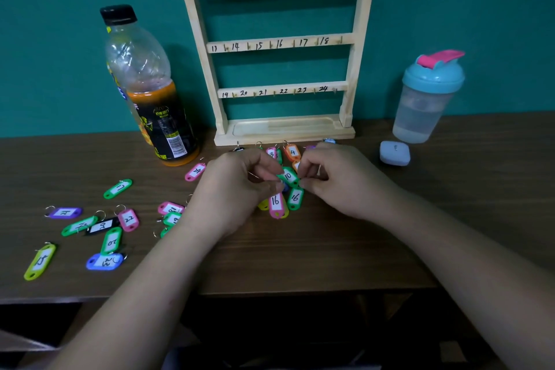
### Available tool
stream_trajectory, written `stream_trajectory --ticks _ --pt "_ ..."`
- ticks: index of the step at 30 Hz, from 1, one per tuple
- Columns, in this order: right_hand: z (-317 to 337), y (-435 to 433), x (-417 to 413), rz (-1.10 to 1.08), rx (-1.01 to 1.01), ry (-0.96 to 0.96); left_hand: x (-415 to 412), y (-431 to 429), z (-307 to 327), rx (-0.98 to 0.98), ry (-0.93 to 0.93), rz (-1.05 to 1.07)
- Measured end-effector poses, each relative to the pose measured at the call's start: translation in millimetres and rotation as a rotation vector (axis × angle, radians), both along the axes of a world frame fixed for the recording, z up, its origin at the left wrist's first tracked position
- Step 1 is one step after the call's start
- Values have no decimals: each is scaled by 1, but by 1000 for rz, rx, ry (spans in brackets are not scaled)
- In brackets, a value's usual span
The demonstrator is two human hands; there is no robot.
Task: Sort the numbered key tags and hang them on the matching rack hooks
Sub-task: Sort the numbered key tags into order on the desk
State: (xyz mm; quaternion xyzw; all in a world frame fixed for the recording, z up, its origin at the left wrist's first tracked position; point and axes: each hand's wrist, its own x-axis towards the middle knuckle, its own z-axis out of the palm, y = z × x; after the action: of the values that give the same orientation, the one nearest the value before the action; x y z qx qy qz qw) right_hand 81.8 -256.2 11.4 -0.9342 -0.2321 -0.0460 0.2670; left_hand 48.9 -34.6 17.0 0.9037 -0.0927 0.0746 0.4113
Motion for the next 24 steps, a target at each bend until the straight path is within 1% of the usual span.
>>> stream_trajectory --ticks 2,6,11,14,18,21,24 --pt "1 1 -3 -9 -1 9 0 1 1 8 -8 6" --pt "-1 5 -6 -25 -82 102 1 0 -1 22 -29 39" --pt "4 -4 -4 -22 -92 182 2 -10 -2 -14 -17 65" --pt "6 -10 -3 -19 -55 174 3 -21 -1 -37 18 25" --pt "8 -18 -1 -53 28 113 8 -34 -3 0 17 -9" --pt "4 -18 -3 -49 -10 121 14 -40 -5 29 11 -19" --pt "2 -18 -4 -50 -44 142 20 -45 -8 104 -8 -26"
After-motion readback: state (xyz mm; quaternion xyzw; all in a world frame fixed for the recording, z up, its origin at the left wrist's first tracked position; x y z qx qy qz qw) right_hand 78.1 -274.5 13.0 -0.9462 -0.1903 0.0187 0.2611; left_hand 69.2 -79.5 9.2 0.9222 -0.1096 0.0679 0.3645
